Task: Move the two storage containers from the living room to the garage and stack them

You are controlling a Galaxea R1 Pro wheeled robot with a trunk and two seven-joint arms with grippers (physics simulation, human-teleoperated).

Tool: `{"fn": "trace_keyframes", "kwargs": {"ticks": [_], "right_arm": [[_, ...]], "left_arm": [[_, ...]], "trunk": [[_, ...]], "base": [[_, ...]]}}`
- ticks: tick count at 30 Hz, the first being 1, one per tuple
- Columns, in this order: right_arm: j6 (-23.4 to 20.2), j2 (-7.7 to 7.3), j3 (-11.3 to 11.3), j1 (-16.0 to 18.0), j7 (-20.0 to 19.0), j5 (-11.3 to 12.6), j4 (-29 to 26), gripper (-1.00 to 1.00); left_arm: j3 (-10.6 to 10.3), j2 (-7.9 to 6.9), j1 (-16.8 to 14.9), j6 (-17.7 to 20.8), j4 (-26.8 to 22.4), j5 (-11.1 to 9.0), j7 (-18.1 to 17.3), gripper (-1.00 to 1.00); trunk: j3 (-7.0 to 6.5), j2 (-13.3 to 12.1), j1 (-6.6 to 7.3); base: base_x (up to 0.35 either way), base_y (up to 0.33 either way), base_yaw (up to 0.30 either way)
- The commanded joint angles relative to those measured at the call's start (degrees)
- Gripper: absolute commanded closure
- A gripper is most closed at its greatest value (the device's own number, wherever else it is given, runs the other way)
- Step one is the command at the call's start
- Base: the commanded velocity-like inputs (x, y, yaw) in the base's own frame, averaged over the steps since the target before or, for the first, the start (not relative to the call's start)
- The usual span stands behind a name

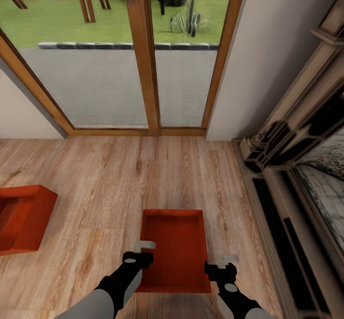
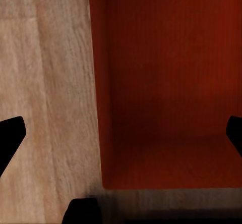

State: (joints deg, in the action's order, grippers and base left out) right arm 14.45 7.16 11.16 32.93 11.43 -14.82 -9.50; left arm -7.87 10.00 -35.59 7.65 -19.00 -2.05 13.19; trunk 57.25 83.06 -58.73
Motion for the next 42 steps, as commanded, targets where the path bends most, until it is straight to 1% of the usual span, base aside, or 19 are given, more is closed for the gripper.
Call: {"fn": "trace_keyframes", "kwargs": {"ticks": [1,7,15,17,23,38,40,42], "right_arm": [[0.22,0.04,0.44,0.03,0.15,-0.66,0.06,-1.00],[0.44,0.00,0.28,0.03,0.01,-1.03,0.17,-1.00],[0.39,-0.04,0.27,0.03,-0.26,-0.97,0.18,-1.00],[0.31,-0.10,0.27,0.03,-0.45,-0.93,0.18,-1.00],[0.68,0.02,0.27,0.03,-0.31,-0.98,0.18,-1.00],[1.44,0.26,0.17,0.03,-0.02,-1.66,0.25,-1.00],[1.87,0.28,0.17,0.03,-0.01,-1.57,0.26,-1.00],[2.25,0.30,0.18,0.03,-0.04,-1.49,0.26,-1.00]], "left_arm": [[-0.39,0.00,-0.01,0.22,-0.05,-0.24,0.38,-1.00],[-0.71,0.00,-0.01,-0.14,-0.04,-0.30,0.27,-1.00],[-0.60,0.00,-0.01,-0.18,0.37,-0.70,0.14,-1.00],[-0.57,0.00,0.00,-0.18,0.54,-1.22,-0.12,-1.00],[-0.48,0.00,-0.01,-0.18,1.18,-1.84,0.01,-1.00],[-0.39,-0.20,-0.01,-0.22,3.07,-1.84,0.30,-1.00],[-0.39,-0.43,-0.01,-0.41,3.10,-2.39,0.29,-1.00],[-0.39,-0.80,0.00,-0.75,3.12,-3.86,0.30,-1.00]], "trunk": [[0.03,0.02,0.00],[0.03,0.02,0.00],[0.03,0.02,0.00],[0.03,0.02,0.00],[0.03,0.02,0.00],[0.03,0.02,0.00],[0.03,0.02,0.00],[0.03,0.02,0.00]], "base": [[0.000,0.000,0.000],[0.000,0.000,0.000],[0.000,0.000,0.000],[0.000,0.000,0.000],[0.000,0.000,0.000],[0.000,0.000,0.000],[0.000,0.000,0.000],[0.000,0.000,0.000]]}}
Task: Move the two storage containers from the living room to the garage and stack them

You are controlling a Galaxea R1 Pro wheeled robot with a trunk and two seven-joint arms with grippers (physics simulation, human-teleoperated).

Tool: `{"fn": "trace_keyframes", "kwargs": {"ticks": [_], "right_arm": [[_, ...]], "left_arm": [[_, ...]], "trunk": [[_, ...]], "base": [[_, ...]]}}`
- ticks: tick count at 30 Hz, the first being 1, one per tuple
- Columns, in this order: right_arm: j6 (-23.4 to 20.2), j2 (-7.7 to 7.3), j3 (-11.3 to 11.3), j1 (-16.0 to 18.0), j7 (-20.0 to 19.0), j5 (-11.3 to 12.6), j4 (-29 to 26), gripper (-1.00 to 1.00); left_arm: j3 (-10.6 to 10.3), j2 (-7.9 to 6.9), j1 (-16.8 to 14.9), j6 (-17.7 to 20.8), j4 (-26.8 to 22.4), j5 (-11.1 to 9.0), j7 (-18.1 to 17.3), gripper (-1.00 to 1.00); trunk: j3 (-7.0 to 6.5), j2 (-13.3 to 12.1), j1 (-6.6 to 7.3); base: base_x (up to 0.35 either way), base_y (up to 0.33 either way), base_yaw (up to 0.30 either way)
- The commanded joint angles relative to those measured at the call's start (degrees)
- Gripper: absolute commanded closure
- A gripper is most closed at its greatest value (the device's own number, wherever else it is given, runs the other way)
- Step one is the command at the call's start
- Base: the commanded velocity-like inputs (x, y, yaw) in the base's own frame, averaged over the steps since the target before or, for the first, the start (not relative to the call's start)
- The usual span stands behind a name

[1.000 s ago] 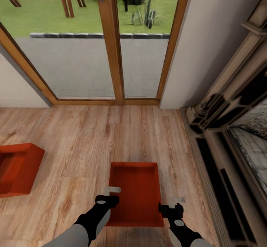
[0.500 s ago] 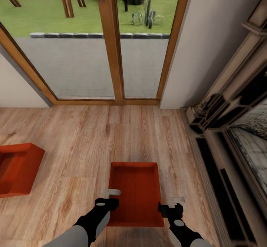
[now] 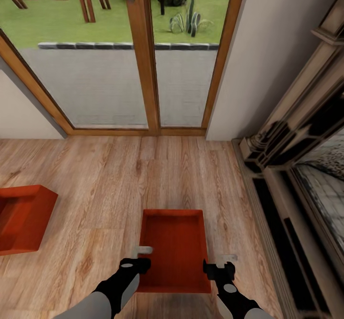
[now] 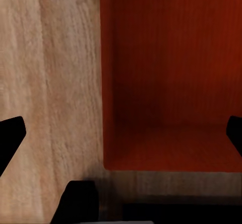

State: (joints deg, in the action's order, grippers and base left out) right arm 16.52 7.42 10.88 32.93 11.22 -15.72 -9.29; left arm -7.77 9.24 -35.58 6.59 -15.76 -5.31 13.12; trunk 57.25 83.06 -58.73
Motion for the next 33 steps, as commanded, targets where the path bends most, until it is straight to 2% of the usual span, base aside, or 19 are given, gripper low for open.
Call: {"fn": "trace_keyframes", "kwargs": {"ticks": [1,5,7,15,21,29,33], "right_arm": [[0.23,0.04,0.45,0.03,0.15,-0.59,0.06,-1.00],[0.49,0.05,0.46,0.03,-0.07,-0.43,0.06,-1.00],[0.51,0.05,0.46,0.03,-0.16,-0.35,0.06,-1.00],[0.55,-0.01,0.46,0.03,-0.67,-0.42,0.14,-1.00],[0.60,-0.06,0.50,0.03,-2.80,-0.38,0.15,-1.00],[1.56,0.04,0.51,0.03,-3.03,-0.13,0.23,-1.00],[1.65,0.05,0.50,0.03,-3.04,-0.14,0.43,-1.00]], "left_arm": [[-0.49,-0.10,0.00,0.23,-0.11,-1.01,0.36,-1.00],[-0.49,-0.40,0.01,-0.18,-0.01,-3.10,0.40,-1.00],[-0.49,-0.48,0.00,-0.23,0.01,-3.37,0.41,-1.00],[-0.57,-0.62,-0.01,-0.26,-0.05,-3.56,0.41,-1.00],[-0.58,-0.65,-0.01,-0.26,-0.08,-3.56,0.49,-1.00],[-0.58,-0.84,0.01,-0.26,-0.16,-3.65,0.50,-1.00],[-0.55,-0.88,0.00,-0.26,-0.15,-3.65,0.50,-1.00]], "trunk": [[0.03,0.02,0.00],[0.03,0.02,0.00],[0.03,0.02,0.00],[0.03,0.02,0.00],[0.03,0.02,0.00],[0.03,0.02,0.00],[0.75,1.62,-0.88]], "base": [[0.000,0.000,0.000],[0.000,0.000,0.000],[0.000,0.000,0.000],[0.000,0.000,0.000],[0.000,0.000,0.000],[0.000,0.000,0.000],[0.000,0.000,0.000]]}}
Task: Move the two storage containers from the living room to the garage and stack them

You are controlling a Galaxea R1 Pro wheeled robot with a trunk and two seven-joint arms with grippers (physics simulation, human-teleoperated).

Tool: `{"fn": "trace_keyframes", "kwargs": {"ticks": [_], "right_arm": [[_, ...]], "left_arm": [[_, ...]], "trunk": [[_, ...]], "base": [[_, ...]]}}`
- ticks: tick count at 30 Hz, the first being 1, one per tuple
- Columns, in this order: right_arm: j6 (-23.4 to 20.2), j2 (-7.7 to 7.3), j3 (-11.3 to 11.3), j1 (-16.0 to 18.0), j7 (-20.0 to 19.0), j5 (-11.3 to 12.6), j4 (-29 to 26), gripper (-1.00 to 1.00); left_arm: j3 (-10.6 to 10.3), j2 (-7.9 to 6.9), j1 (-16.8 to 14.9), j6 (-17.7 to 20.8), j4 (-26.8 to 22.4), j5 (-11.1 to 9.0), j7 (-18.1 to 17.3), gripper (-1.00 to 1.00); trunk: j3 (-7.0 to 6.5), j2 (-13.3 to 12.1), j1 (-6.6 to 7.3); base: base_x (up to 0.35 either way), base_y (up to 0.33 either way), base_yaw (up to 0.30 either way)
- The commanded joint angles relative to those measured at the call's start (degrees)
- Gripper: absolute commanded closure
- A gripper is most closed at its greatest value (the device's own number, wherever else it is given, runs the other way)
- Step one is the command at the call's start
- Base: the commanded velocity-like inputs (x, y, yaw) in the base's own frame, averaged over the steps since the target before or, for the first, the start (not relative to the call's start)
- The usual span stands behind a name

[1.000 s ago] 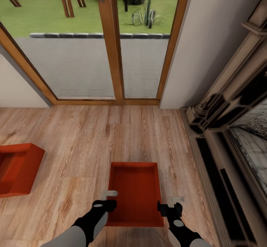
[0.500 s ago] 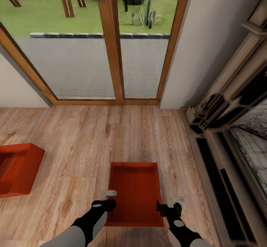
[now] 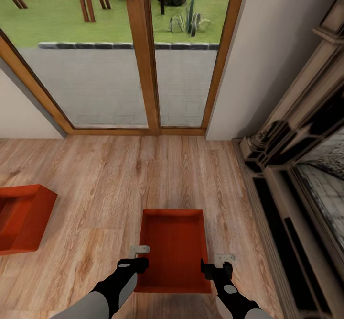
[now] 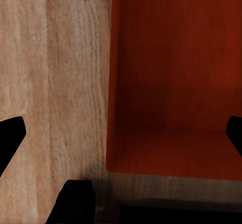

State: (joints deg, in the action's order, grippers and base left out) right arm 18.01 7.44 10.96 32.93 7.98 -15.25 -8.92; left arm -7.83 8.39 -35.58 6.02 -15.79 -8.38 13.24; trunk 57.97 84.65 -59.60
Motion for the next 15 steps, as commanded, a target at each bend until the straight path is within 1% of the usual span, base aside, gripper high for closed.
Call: {"fn": "trace_keyframes", "kwargs": {"ticks": [1,8,10,15], "right_arm": [[0.18,0.03,0.42,0.03,0.20,-0.60,0.08,-1.00],[0.19,0.02,0.44,0.03,0.20,-0.65,0.13,-1.00],[0.22,-0.03,0.46,0.03,0.20,-0.66,0.13,-1.00],[0.26,-0.05,0.47,0.03,0.19,-0.66,0.13,-1.00]], "left_arm": [[-0.49,-0.03,0.01,0.31,-0.12,-0.58,0.38,-1.00],[-0.44,-0.04,-0.01,0.31,-0.09,-0.58,0.38,-1.00],[-0.36,-0.31,0.00,0.31,-0.04,-0.58,0.38,-1.00],[-0.28,-0.45,-0.01,0.31,-0.03,-0.58,0.38,-1.00]], "trunk": [[0.22,0.43,-0.22],[1.47,3.24,-1.76],[1.83,4.04,-2.20],[2.73,6.05,-3.30]], "base": [[0.000,0.000,0.000],[0.000,0.000,0.000],[0.000,0.000,0.000],[0.000,0.000,0.000]]}}
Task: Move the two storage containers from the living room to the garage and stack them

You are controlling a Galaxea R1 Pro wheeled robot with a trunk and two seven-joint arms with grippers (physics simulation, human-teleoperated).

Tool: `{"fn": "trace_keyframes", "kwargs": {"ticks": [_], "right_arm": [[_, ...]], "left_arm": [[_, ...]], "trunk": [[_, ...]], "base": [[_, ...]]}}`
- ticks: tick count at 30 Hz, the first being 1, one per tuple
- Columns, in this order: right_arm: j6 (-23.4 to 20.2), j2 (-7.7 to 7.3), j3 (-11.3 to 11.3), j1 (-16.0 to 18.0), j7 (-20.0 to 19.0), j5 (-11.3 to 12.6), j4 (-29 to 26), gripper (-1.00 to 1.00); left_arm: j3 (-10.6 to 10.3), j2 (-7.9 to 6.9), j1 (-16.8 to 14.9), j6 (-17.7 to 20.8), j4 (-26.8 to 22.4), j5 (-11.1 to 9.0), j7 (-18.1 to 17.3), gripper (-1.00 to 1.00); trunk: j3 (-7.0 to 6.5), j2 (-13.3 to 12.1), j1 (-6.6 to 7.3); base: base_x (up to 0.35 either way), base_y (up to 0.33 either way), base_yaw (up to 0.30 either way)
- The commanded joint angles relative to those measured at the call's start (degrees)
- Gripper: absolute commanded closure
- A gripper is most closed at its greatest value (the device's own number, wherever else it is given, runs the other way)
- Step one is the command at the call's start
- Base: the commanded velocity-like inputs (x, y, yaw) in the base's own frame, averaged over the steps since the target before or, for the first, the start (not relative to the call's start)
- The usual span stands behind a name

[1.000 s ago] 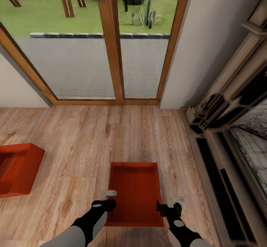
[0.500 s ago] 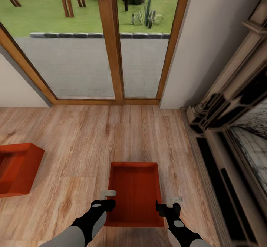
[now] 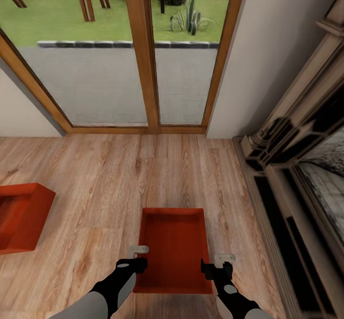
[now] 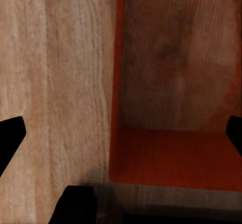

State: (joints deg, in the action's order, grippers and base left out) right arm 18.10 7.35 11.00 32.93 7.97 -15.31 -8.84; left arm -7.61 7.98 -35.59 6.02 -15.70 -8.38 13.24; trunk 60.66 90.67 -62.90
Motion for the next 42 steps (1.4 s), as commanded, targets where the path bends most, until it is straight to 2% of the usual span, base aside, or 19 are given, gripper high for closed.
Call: {"fn": "trace_keyframes", "kwargs": {"ticks": [1,21,42], "right_arm": [[0.17,0.03,0.43,0.03,0.20,-0.60,0.05,-1.00],[0.17,0.03,0.43,0.03,0.15,-0.60,0.05,-1.00],[0.18,0.03,0.43,0.03,0.12,-0.60,0.05,-1.00]], "left_arm": [[-0.49,-0.04,0.00,0.31,-0.12,-0.58,0.38,-1.00],[-0.13,-0.29,0.00,0.40,0.25,-0.66,0.38,-1.00],[-0.03,-1.45,0.03,0.32,1.02,-0.76,0.38,-1.00]], "trunk": [[0.21,0.43,-0.22],[3.81,8.45,-4.62],[7.58,16.87,-9.23]], "base": [[0.000,0.000,0.000],[0.000,0.000,0.000],[0.000,0.000,0.000]]}}
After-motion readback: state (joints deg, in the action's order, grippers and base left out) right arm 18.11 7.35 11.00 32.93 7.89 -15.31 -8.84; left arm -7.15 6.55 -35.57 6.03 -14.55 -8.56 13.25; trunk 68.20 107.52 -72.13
